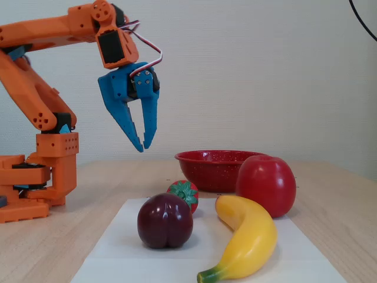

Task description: Grasp the banana and put it in the red bowl

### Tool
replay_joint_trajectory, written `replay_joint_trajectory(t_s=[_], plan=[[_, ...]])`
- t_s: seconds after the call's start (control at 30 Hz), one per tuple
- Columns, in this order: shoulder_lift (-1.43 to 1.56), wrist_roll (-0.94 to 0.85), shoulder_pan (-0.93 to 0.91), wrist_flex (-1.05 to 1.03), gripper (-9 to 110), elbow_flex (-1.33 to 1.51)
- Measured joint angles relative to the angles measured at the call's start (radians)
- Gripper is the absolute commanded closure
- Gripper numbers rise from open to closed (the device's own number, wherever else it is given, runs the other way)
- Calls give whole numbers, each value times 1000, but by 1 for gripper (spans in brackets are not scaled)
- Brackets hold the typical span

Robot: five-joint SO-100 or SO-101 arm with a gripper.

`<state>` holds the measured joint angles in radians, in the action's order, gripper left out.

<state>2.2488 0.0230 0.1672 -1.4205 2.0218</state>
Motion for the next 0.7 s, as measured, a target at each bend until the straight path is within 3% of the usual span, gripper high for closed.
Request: replay_joint_trajectory(t_s=[0.7], plan=[[-744,103,187,-319,98,-914]])
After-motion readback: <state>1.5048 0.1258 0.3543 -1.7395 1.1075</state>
